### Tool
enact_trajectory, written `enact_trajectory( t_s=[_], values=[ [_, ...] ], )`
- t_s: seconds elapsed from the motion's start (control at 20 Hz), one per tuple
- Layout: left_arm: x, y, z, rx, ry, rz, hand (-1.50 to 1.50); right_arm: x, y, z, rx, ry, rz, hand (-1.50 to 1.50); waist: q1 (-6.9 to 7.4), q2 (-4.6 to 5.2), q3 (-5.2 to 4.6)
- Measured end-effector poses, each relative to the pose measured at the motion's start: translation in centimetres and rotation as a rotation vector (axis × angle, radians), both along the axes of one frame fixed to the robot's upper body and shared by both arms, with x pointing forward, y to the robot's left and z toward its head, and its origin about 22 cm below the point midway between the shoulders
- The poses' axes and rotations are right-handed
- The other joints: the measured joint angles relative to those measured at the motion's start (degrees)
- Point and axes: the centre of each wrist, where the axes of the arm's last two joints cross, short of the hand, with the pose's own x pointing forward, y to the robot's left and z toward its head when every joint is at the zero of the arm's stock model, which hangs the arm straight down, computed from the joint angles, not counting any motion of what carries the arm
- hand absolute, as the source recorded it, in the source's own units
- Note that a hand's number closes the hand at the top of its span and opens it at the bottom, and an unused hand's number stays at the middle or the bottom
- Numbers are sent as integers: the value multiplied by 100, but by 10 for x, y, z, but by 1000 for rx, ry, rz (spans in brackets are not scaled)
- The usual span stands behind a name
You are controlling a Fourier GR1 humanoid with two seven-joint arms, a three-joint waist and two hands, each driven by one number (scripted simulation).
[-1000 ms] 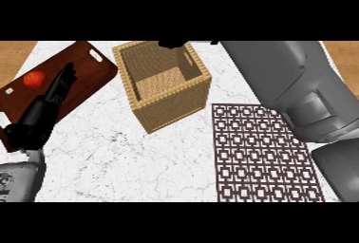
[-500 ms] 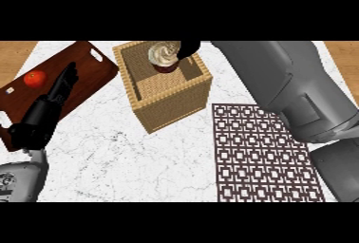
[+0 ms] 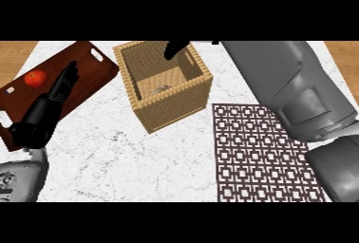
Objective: Pick the cupcake from the placemat and place it in the basket
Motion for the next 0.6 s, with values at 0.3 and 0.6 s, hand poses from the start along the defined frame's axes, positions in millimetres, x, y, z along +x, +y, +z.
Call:
enact_trajectory(
  t_s=[0.3, 0.6],
  values=[
    [0, -1, 0, -3, -4, -5, 0, 10, -30, 6, 290, 95, -205, -150, 51, 33, -2],
    [2, -11, -2, -7, -14, -15, 0, 22, -92, 11, 479, 129, -402, -150, 122, 90, -2]
  ],
)
